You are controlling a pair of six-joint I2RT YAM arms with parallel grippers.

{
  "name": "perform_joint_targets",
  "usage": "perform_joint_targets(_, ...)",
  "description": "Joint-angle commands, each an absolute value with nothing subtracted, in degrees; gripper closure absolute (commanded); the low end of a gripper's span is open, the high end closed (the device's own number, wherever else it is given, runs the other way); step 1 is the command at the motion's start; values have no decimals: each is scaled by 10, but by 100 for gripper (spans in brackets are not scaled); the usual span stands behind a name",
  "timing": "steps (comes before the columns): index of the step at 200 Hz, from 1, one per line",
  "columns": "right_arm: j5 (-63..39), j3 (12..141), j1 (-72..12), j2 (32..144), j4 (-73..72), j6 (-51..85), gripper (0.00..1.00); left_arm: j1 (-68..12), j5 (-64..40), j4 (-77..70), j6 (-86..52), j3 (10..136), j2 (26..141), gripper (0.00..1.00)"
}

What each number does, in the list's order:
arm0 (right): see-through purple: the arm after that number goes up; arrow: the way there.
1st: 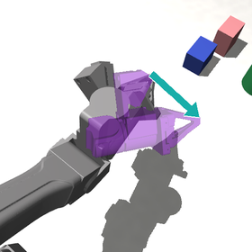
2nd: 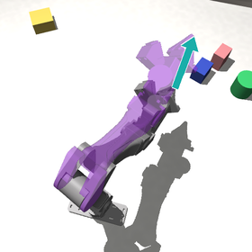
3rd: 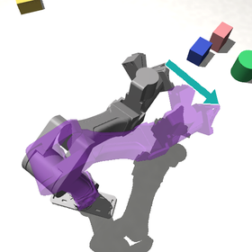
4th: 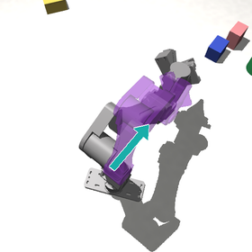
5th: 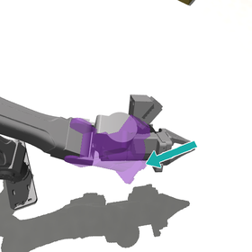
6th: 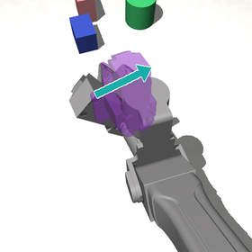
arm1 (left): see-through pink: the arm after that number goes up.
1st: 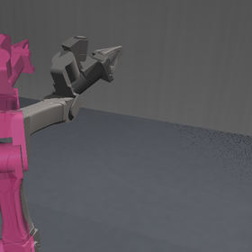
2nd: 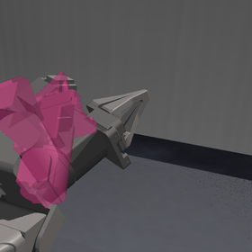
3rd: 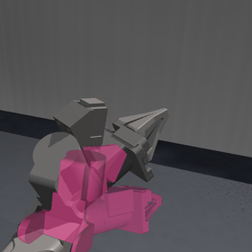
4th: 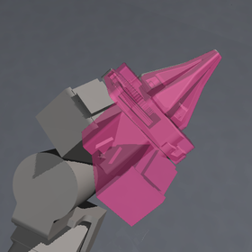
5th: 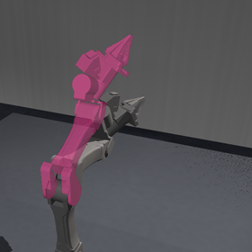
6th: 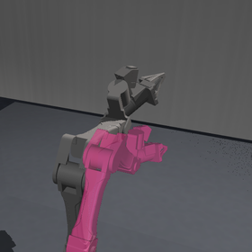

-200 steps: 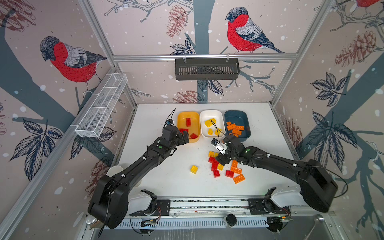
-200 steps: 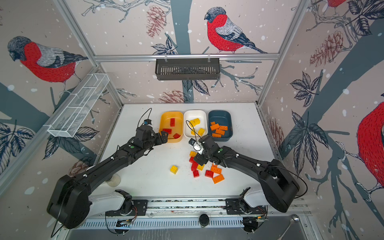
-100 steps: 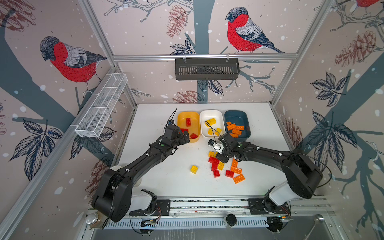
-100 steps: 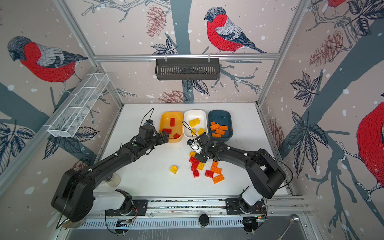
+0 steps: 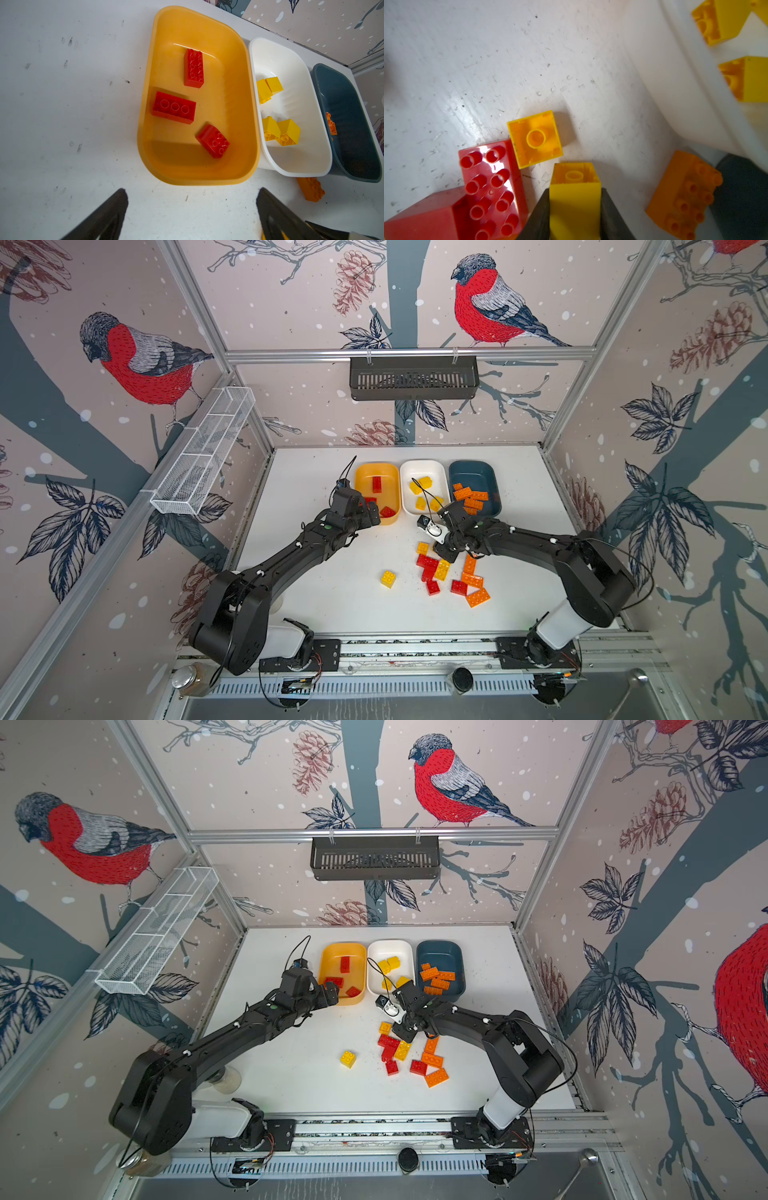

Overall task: Sort the legos into containers by color
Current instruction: Pick up the lego from the center of the table, then place the lego in the container.

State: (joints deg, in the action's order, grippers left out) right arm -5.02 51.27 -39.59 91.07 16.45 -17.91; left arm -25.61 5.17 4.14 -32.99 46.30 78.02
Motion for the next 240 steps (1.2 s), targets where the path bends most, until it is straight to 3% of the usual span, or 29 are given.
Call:
perform_joint_targets(1,-106,521,-388,866,156,-183,69,-255,59,36,-329,471,785,3)
perform_joint_targets(30,-160,517,-343,807,59,-148,71,-255,43,32,-337,471,793,3)
perform_joint_targets(50,-145,516,-319,814,-33,-100,69,-255,32,36,-338,475,800,3)
perform_joint_targets(72,-72,569,-310,887,-63,-56,69,-254,18,36,-344,476,805,3)
perform_joint_targets(132,100,775,-322,1092,24,-29,63,-255,7,44,-360,481,820,3)
perform_joint_targets(184,165,824,-359,1118,71,-40,30,-255,31,60,-378,479,815,3)
perform_joint_targets(240,116,688,-360,975,41,49,7,-256,17,49,-380,489,830,3)
